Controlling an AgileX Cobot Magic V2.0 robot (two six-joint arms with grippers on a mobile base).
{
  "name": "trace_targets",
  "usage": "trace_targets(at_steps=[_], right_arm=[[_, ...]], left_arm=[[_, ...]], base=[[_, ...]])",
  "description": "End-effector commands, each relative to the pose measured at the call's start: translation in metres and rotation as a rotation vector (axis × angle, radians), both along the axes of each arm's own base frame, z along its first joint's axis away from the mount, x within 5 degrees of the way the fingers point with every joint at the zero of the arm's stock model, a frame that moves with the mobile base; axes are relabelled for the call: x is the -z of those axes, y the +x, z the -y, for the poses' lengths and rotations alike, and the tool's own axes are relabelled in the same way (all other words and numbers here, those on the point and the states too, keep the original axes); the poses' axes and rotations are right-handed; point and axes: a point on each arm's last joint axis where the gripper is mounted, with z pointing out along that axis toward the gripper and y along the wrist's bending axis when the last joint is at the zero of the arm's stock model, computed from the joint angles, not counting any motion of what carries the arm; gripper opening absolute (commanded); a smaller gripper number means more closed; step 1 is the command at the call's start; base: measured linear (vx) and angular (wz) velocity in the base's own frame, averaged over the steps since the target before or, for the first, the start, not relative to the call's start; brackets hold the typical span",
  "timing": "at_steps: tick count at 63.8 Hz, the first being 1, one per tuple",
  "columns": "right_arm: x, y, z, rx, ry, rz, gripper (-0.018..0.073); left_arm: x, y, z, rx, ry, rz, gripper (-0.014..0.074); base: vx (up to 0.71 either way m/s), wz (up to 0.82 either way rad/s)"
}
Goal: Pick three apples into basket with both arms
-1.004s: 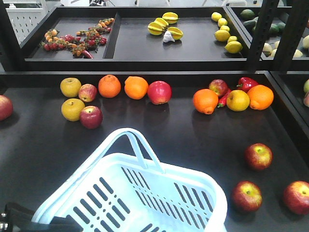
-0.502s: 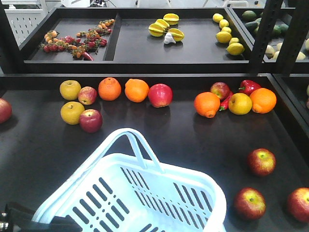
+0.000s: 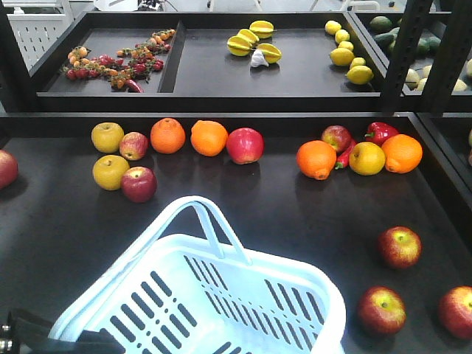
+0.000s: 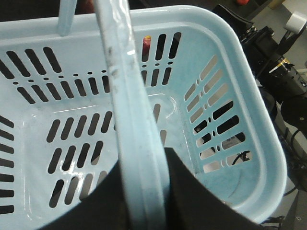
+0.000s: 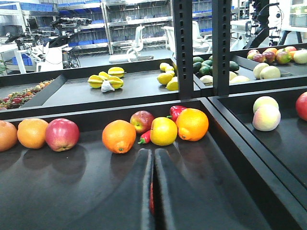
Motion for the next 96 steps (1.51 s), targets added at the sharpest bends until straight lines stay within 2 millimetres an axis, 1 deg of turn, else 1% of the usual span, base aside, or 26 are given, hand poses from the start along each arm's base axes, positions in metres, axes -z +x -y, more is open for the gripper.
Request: trace_targets(at_steps=[1, 48, 53, 60, 65, 69, 80, 83, 88, 92, 96], right_arm=[[-0.003, 0.000, 0.000, -0.003, -0.017, 0.069, -0.0004], [-0.003, 0.000, 0.000, -0.003, -0.017, 0.069, -0.0004], [-0.003, 0.000, 0.000, -0.003, -0.017, 0.069, -0.0004], [-0.003, 0.000, 0.000, -0.003, -0.017, 0.069, -0.0004], [-0.003, 0.000, 0.000, -0.003, -0.017, 0.069, -0.0004], [-0.003, 0.000, 0.000, -0.003, -0.017, 0.069, -0.0004], [-0.003, 0.000, 0.000, -0.003, -0.017, 0.069, -0.0004], [-0.003, 0.000, 0.000, -0.003, -0.017, 0.069, -0.0004], [-0.003, 0.000, 0.000, -0.003, -0.017, 0.069, -0.0004], [-0.003, 0.000, 0.000, -0.003, -0.017, 0.069, -0.0004], [-0.003, 0.000, 0.000, -0.003, -0.017, 0.069, -0.0004]], left_arm=[[-0.014, 0.001, 0.003, -0.025, -0.091, 0.018, -0.0006], [-0.013, 0.004, 0.002, -0.037, -0.077, 0.033, -0.0006], [-0.013, 0.005, 0.002, -0.028, -0.062, 0.059, -0.0006], [-0.013, 0.013, 0.005, 0.007, -0.026, 0.134, -0.0006], [-0.019, 0.023, 0.010, 0.039, 0.000, 0.201, -0.0006], [-0.026, 0.035, 0.016, 0.062, 0.023, 0.248, -0.0006], [-0.042, 0.082, 0.039, 0.169, 0.125, 0.377, -0.0006], [-0.041, 0.099, 0.048, 0.206, 0.161, 0.386, -0.0006], [-0.044, 0.120, 0.058, 0.248, 0.206, 0.394, -0.0006], [-0.039, 0.141, 0.068, 0.294, 0.253, 0.385, -0.0006], [-0.038, 0.157, 0.076, 0.345, 0.289, 0.405, -0.0006]], base=[[0.00, 0.00], [0.00, 0.00], [0.00, 0.00], [0.00, 0.00], [0.00, 0.00], [0.00, 0.00], [0.00, 0.00], [0.00, 0.00], [0.00, 0.00], [0.00, 0.00], [0.00, 0.00]])
